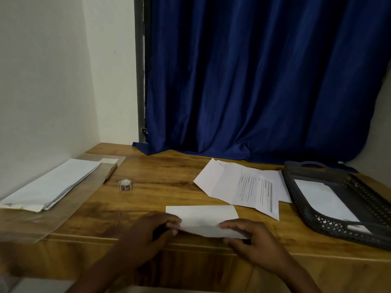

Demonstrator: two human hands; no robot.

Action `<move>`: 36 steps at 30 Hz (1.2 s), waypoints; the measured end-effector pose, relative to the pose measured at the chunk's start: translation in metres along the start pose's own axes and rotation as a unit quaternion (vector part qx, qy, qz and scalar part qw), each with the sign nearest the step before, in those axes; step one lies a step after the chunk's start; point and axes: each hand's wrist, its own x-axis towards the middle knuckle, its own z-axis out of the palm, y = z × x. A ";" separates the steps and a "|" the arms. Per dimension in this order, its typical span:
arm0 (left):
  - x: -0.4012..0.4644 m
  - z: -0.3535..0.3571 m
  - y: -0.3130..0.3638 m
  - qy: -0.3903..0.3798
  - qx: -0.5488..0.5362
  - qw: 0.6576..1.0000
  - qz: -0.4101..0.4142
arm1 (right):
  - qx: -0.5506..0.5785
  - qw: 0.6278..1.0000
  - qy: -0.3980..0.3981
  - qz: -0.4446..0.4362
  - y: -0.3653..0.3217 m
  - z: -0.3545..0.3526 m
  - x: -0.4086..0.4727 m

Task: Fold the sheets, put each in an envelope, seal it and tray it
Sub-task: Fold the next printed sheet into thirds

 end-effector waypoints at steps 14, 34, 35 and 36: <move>0.038 0.011 -0.012 0.111 0.015 0.983 -0.144 | -0.021 0.981 0.155 0.116 0.022 0.010 0.052; 0.045 0.056 0.037 -0.148 0.277 0.948 -0.054 | -0.277 0.944 0.157 0.087 -0.009 0.025 0.044; 0.044 0.057 0.032 -0.151 0.271 0.949 -0.052 | -0.260 0.949 0.158 0.085 -0.017 0.030 0.045; 0.044 0.057 0.030 -0.143 0.277 0.949 -0.037 | -0.239 0.957 0.145 0.078 -0.025 0.036 0.046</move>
